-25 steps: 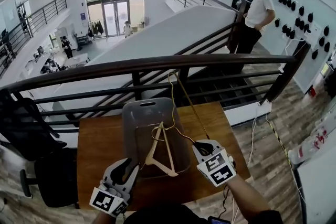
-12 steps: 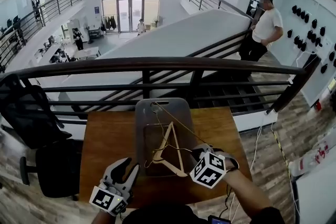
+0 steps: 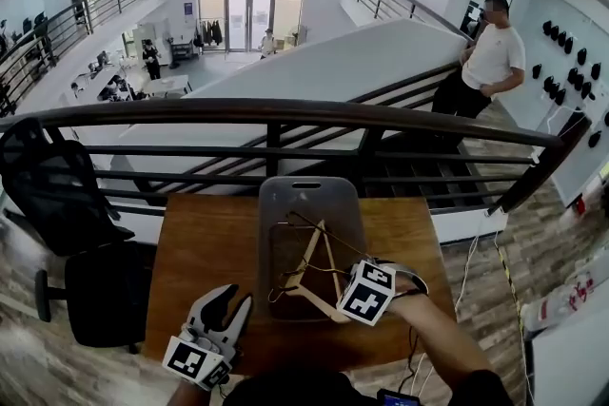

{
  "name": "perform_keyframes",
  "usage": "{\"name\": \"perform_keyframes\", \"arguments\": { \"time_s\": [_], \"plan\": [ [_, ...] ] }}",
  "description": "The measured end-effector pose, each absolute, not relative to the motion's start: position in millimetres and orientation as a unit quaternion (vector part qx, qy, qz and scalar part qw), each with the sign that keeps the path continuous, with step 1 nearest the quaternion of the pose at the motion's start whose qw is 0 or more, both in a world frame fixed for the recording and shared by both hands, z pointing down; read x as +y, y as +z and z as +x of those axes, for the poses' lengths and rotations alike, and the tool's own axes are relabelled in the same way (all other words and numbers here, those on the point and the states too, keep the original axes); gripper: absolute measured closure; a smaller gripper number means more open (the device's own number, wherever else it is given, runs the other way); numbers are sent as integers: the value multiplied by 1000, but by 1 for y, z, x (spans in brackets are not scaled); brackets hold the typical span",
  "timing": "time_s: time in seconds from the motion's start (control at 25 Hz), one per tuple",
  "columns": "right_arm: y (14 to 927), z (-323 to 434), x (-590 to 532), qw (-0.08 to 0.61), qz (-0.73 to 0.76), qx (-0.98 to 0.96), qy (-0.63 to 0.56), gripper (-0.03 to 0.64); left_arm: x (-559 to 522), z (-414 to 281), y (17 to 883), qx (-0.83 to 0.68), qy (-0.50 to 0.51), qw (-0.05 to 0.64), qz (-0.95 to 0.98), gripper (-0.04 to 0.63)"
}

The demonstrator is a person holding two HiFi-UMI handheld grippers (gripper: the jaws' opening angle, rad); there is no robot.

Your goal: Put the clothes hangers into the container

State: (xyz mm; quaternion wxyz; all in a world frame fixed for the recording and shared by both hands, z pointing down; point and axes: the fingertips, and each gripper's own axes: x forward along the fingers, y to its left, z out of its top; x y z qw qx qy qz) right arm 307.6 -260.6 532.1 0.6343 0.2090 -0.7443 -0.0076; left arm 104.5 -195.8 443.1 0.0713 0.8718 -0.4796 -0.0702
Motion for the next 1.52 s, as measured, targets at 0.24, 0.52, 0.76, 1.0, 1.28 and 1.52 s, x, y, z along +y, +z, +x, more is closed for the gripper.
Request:
{"name": "perform_keyframes", "arguments": {
  "time_s": [0.24,0.52,0.76,1.0,1.28,1.52],
  "plan": [
    [551,289,-272,653,192,-733,-18,591,-192,86,451,-495,-66,78,863,477],
    [569,280,-281,666,178,-724,-22,585,-190,74,452,-514,-65,86,851,477],
    [575,270,-284,652,175,-738,-11,583,-191,69,450,-517,-68,89,849,477],
    [572,264,-286,632,180,-753,-22,514,-194,73,451,-513,-53,76,854,477],
    [556,266,-288,597,213,-773,-25,432,-196,82,448,-504,-45,74,859,476],
    [523,268,-291,541,254,-801,-32,446,-198,88,447,-501,-44,79,860,476]
  ]
}}
